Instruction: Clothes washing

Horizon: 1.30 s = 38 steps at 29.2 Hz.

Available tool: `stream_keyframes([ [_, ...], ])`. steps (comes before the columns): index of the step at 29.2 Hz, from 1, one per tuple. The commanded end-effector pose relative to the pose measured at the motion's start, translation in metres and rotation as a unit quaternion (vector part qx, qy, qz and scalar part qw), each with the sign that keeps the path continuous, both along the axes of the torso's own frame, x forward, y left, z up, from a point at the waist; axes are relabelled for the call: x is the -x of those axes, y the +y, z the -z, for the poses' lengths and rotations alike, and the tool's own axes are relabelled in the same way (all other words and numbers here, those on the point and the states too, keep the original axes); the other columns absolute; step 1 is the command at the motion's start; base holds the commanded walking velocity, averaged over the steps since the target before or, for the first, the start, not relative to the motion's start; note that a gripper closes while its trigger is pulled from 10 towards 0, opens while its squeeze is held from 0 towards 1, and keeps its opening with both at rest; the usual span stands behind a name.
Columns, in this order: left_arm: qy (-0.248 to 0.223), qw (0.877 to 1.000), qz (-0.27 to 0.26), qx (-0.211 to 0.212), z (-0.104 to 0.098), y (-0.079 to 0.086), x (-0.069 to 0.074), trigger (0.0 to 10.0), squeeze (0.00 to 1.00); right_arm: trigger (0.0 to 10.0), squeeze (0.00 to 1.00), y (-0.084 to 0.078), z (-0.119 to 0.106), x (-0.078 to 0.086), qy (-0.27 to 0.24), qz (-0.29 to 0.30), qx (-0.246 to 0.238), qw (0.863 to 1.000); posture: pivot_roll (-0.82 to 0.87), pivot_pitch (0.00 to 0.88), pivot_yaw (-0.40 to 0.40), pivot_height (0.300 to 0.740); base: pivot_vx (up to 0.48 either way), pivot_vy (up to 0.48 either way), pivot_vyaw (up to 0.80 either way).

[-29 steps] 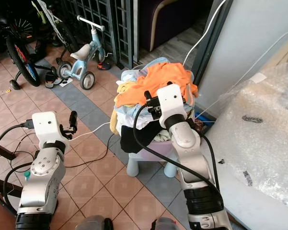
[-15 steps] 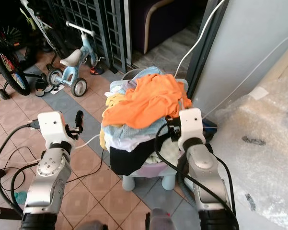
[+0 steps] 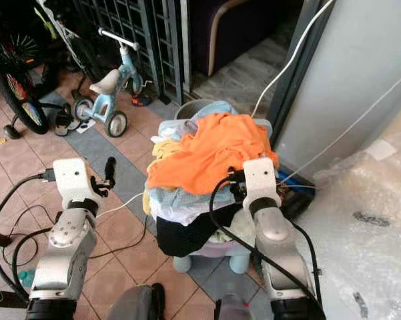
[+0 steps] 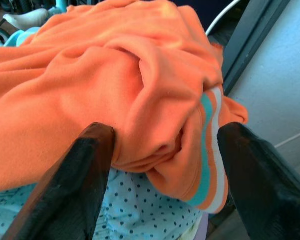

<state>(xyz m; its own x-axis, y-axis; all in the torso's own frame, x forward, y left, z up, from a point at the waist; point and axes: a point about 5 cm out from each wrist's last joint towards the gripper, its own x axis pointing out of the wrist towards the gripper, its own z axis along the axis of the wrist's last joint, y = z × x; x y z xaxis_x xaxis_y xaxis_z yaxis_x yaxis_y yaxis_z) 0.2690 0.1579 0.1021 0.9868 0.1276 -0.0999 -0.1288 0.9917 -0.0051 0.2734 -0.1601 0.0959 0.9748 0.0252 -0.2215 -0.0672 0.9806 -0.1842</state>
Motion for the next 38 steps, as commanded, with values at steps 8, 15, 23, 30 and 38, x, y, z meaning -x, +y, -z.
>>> stream_keyframes([
  [8,-0.006,1.0,0.0,-0.006,-0.003,0.002,0.001,10.0,0.0,2.5,0.0,0.018,0.003,-0.012,0.024,-0.053,-0.031,0.998,-0.01,0.12,0.004,0.74,0.0,0.0,0.0],
  [15,-0.009,1.0,-0.001,-0.004,-0.004,-0.001,-0.002,10.0,0.0,10.0,0.0,0.025,-0.007,-0.028,0.0,-0.057,-0.029,0.998,-0.01,0.126,0.002,0.74,0.0,0.0,0.0],
  [23,-0.005,1.0,-0.004,-0.002,-0.003,-0.001,0.0,10.0,0.0,10.0,0.0,0.024,-0.011,-0.049,0.002,-0.033,0.014,0.999,0.0,0.135,-0.001,0.74,0.0,0.0,0.0],
  [30,-0.003,1.0,-0.005,-0.004,-0.003,0.0,0.002,10.0,0.0,0.0,0.0,0.02,-0.014,-0.07,0.006,-0.008,0.015,1.0,0.01,0.145,-0.001,0.74,0.0,0.0,0.0],
  [38,0.001,1.0,-0.004,-0.007,-0.003,0.0,0.005,10.0,0.0,0.0,0.0,0.03,-0.016,-0.079,-0.002,-0.027,-0.003,1.0,0.02,0.154,0.002,0.74,0.0,0.0,0.0],
])
